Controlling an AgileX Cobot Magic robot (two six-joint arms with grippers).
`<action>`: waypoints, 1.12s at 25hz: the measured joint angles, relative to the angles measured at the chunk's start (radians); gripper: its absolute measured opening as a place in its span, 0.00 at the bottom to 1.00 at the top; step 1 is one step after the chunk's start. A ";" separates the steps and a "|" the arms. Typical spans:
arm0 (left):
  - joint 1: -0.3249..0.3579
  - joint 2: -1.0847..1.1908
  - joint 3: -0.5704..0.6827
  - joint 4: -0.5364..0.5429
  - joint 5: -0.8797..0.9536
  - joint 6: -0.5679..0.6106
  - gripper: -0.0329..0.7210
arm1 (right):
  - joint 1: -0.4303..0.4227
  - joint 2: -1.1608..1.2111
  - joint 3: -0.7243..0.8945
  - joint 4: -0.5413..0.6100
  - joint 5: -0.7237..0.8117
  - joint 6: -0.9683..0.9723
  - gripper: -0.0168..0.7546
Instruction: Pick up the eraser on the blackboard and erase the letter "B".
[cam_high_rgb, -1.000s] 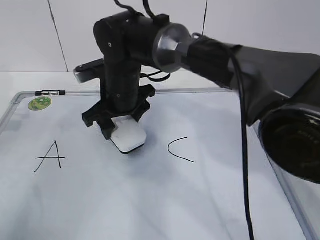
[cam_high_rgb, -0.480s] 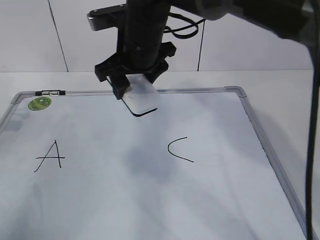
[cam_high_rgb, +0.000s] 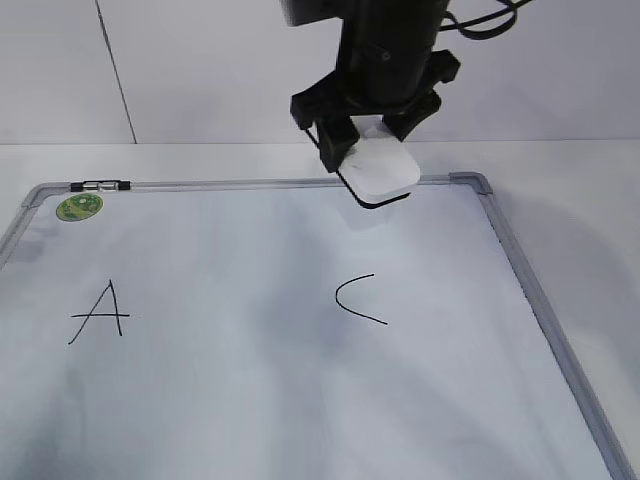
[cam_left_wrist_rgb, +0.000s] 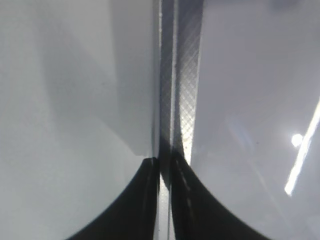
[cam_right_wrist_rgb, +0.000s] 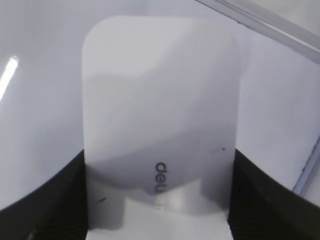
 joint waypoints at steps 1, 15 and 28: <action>0.000 0.000 0.000 -0.002 0.000 0.000 0.13 | -0.011 -0.017 0.021 0.000 0.000 0.005 0.69; 0.000 0.002 0.000 -0.008 0.016 0.000 0.14 | -0.048 -0.224 0.394 0.029 -0.002 0.073 0.69; 0.000 0.003 0.000 -0.013 0.031 0.000 0.14 | -0.087 -0.261 0.546 -0.013 -0.014 0.179 0.69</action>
